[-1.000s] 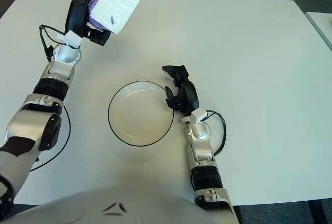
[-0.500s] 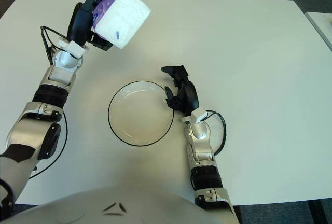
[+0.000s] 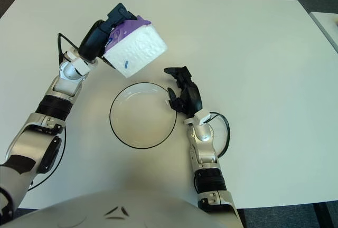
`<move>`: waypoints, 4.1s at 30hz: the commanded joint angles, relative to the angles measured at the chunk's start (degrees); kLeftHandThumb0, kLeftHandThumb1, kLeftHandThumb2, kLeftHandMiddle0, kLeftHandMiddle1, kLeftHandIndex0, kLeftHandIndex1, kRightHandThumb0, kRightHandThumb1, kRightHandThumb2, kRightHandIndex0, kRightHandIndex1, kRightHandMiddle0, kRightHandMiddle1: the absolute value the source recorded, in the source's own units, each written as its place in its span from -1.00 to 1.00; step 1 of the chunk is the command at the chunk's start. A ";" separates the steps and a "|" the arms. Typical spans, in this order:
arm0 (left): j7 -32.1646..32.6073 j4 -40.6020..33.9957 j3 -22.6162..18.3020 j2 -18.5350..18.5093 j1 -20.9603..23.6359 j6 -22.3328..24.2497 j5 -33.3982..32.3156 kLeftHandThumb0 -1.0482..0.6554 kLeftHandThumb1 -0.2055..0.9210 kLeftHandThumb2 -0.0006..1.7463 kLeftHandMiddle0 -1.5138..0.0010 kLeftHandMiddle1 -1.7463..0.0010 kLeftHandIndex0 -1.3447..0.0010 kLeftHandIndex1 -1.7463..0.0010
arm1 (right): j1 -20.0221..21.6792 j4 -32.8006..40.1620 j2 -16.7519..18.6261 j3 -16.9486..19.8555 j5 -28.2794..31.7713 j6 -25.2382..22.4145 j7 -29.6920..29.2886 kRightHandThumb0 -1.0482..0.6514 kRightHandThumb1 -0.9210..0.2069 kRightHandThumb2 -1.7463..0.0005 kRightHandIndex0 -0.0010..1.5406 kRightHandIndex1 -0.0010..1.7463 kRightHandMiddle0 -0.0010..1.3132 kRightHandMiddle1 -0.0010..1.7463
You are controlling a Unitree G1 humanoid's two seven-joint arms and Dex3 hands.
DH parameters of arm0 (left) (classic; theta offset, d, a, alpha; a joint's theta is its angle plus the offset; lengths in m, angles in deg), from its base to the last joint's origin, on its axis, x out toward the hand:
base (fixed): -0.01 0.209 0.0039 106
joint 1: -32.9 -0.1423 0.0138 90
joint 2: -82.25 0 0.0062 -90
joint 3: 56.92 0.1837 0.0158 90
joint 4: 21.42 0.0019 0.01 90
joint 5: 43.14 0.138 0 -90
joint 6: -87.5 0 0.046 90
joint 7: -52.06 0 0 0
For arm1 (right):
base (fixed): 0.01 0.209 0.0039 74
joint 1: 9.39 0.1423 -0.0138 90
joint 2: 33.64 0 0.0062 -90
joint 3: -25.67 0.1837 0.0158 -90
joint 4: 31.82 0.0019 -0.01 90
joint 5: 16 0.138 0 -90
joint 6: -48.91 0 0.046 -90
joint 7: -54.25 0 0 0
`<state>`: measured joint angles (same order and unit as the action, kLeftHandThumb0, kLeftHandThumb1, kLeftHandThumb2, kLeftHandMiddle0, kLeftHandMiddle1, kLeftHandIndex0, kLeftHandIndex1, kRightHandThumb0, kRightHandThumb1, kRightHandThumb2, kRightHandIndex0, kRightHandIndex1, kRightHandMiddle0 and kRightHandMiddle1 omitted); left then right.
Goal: Put the tissue paper into the plate.
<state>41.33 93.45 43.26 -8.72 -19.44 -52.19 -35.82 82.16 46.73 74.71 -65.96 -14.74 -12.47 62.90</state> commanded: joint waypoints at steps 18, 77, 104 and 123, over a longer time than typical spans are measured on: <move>-20.67 -8.77 6.22 -5.76 -6.15 -1.01 -9.14 0.23 -0.41 0.76 -0.01 -0.95 0.22 -1.00 | -9.26 -16.38 -0.81 0.95 0.65 -4.95 0.01 -0.51 -0.94 0.35 -0.54 -0.33 -0.73 0.33; -21.34 -7.79 5.88 -14.27 0.93 -11.52 11.63 -1.00 1.00 -0.63 1.00 1.00 1.00 0.91 | -7.51 -20.56 -0.30 1.06 -0.41 -4.28 -1.54 -0.57 -1.00 0.36 -0.49 -0.30 -0.68 0.38; -17.54 -1.59 4.69 -14.46 3.93 -20.49 15.57 -0.79 0.92 -0.77 1.00 1.00 1.00 1.00 | -6.73 -20.22 0.16 1.65 1.44 -5.91 -0.09 -0.48 -0.79 0.19 -0.54 -0.19 -0.69 0.36; -18.63 2.42 4.27 -14.26 5.53 -15.01 11.17 -0.51 0.07 -0.03 1.00 1.00 1.00 0.79 | -5.96 -20.08 -0.63 1.80 0.00 -5.10 -0.77 -0.52 -0.97 0.31 -0.54 -0.25 -0.79 0.33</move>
<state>22.17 94.08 47.90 -21.69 -15.85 -68.76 -22.31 86.04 42.89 74.50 -65.12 -14.60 -12.54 63.12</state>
